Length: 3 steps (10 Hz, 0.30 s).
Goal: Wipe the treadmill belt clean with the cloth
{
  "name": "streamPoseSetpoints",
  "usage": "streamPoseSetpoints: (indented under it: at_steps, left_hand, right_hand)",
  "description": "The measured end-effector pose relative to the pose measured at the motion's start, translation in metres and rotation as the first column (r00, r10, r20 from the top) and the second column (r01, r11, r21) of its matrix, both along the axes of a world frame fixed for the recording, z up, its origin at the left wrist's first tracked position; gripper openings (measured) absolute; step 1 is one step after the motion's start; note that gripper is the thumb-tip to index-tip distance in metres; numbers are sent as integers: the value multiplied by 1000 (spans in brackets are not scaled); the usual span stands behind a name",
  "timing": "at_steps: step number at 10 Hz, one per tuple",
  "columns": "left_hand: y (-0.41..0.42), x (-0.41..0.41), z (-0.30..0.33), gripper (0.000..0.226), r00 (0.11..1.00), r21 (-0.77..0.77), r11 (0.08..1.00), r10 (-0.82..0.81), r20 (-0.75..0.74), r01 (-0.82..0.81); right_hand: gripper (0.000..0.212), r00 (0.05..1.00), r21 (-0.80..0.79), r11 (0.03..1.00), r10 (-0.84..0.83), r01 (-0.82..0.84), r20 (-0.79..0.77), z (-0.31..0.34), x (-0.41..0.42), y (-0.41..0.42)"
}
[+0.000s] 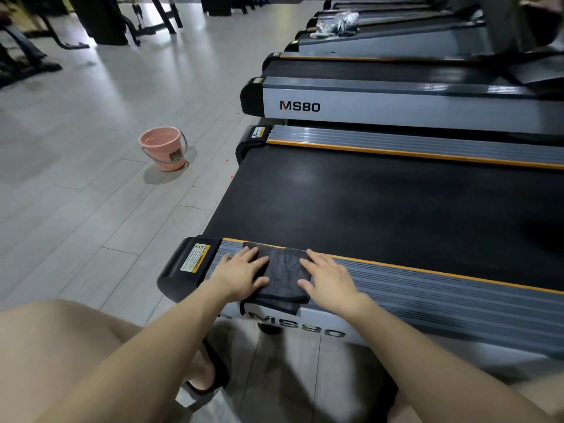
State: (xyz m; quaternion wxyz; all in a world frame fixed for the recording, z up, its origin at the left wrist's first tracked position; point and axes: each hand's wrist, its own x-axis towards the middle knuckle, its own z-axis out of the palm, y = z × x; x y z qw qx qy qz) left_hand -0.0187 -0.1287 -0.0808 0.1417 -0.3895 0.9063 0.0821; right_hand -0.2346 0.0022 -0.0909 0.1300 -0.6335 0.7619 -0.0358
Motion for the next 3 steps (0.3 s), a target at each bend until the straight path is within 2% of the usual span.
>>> streamPoseSetpoints:
  at_steps: [1,3]
  left_hand:
    - [13,6,11,68,1000,20,1000,5,29,-6]
    - [13,-3,87,68,993,-99,991,83,-80,-91]
  right_hand:
    - [60,1000,33,999,8,-8,7,18,0,10]
    - [53,997,58,996,-67,69,-38,86,-23,28]
